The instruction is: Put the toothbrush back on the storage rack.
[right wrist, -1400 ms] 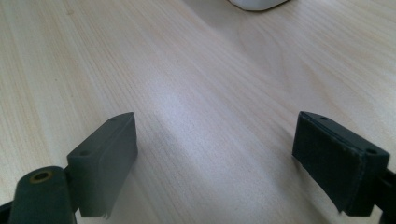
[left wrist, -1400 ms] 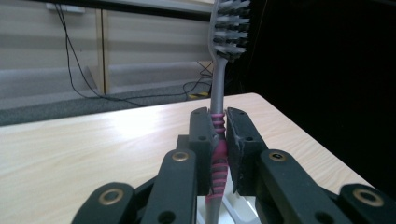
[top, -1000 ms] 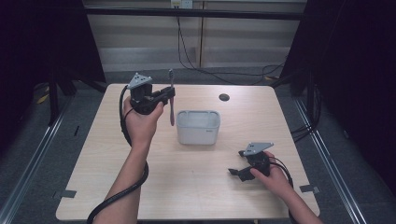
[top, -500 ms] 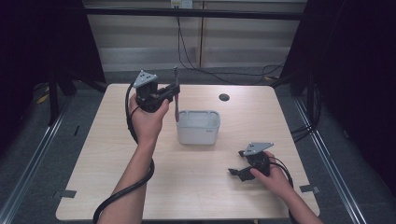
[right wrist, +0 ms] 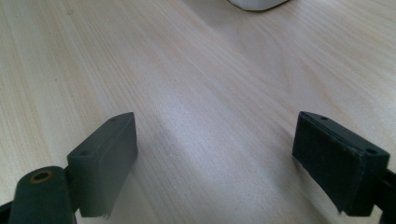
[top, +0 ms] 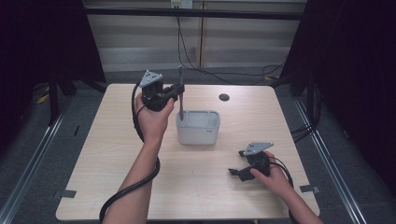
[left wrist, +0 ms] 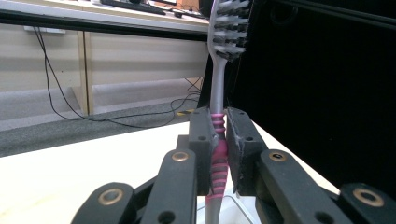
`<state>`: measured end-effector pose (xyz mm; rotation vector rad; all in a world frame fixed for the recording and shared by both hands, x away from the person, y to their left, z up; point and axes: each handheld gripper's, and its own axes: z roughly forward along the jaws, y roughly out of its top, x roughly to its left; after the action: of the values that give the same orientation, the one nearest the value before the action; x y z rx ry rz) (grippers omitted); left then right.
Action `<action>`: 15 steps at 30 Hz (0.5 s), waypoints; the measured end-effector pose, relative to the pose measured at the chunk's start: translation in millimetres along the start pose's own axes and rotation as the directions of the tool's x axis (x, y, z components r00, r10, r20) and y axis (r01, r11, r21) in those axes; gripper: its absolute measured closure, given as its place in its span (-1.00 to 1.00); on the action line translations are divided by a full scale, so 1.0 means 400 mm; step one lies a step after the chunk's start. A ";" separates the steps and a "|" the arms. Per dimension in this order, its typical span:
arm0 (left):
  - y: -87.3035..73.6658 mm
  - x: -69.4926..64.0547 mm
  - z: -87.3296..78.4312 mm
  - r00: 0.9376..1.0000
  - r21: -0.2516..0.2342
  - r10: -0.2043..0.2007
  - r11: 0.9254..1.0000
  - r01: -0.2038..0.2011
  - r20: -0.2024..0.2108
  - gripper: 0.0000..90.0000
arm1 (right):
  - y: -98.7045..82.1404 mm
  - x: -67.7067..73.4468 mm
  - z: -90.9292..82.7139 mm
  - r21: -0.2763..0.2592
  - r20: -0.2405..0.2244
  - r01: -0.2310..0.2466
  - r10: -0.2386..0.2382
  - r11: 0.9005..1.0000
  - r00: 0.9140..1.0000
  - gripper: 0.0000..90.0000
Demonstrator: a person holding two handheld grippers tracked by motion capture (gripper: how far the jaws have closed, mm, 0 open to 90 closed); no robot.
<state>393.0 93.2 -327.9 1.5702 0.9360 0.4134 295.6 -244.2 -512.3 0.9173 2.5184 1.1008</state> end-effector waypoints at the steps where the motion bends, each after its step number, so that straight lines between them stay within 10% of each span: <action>1: -0.001 0.000 0.001 1.000 0.006 0.004 1.000 -0.004 -0.002 0.80 | 0.000 0.000 0.000 0.000 0.000 0.000 0.000 1.000 1.000 -0.70; 15: -0.018 0.005 0.017 1.000 0.003 0.006 1.000 -0.006 -0.018 0.81 | 0.000 0.001 0.000 0.002 0.000 -0.003 0.003 1.000 1.000 -0.70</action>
<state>396.6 89.9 -336.9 1.5745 0.9458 0.4313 295.3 -244.1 -512.3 0.9213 2.5193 1.0995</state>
